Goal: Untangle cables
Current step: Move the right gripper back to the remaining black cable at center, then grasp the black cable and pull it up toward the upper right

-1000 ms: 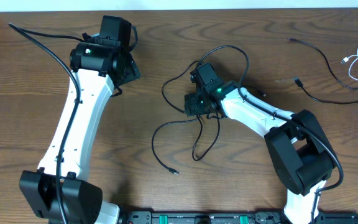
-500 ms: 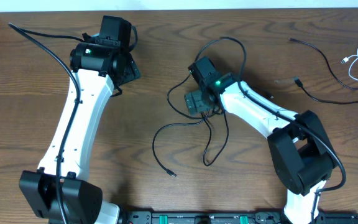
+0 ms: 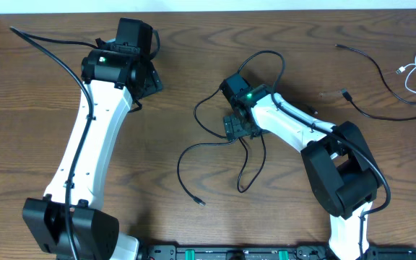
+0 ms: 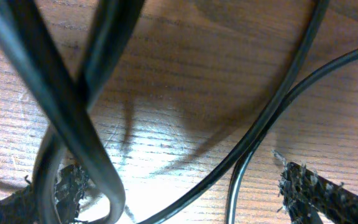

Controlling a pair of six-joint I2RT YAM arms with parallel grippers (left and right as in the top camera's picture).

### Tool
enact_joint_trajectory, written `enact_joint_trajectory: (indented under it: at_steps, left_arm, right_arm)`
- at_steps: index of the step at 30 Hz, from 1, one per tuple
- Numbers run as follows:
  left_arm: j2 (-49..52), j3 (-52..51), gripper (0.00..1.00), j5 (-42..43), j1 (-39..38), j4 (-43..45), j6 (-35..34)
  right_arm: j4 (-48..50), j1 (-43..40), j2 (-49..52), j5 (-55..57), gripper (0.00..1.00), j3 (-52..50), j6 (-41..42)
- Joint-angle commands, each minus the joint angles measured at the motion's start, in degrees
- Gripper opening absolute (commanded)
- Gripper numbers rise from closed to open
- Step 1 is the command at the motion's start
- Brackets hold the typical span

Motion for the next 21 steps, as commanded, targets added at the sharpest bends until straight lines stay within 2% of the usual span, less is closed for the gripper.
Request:
enact_joint_trajectory:
  at_steps: [1, 5, 6, 7, 11, 12, 13, 15, 18, 21]
  left_arm:
    - [-0.2, -0.1, 0.98, -0.8, 0.2, -0.2, 0.3]
    - [-0.2, -0.1, 0.98, -0.8, 0.2, -0.2, 0.3]
    - [-0.2, -0.1, 0.98, -0.8, 0.2, -0.2, 0.3]
    - [-0.2, -0.1, 0.98, -0.8, 0.2, -0.2, 0.3]
    - [-0.2, -0.1, 0.98, -0.8, 0.2, -0.2, 0.3]
    - [-0.2, -0.1, 0.98, -0.8, 0.2, -0.2, 0.3]
    - [-0.2, -0.1, 0.98, -0.8, 0.2, -0.2, 0.3]
    - [-0.2, -0.1, 0.98, -0.8, 0.2, -0.2, 0.3]
    - [-0.2, -0.1, 0.98, -0.8, 0.2, -0.2, 0.3]
    - [-0.2, -0.1, 0.98, -0.8, 0.2, -0.2, 0.3]
  right_arm:
    - [-0.5, 0.1, 3.2, 0.2, 0.97, -1.1, 0.6]
    - [1.8, 0.1, 3.4, -2.7, 0.66, -1.2, -3.7]
    - [2.1, 0.1, 3.5, -2.9, 0.61, -1.2, -4.4]
    - [2.3, 0.1, 3.6, -3.2, 0.47, -1.2, -5.2]
    - [5.3, 0.1, 4.0, -7.7, 0.32, -1.2, -12.2]
    - [6.3, -0.1, 4.0, -8.1, 0.26, -1.2, -12.5]
    - [7.5, -0.8, 4.0, -10.0, 0.15, -1.2, -13.4]
    - [8.7, -1.8, 4.0, -11.9, 0.06, -1.2, -13.4]
    - [14.1, -3.8, 4.0, -15.0, 0.04, -1.2, -13.0]
    - [22.9, -5.0, 4.0, -14.7, 0.01, -1.2, -7.5]
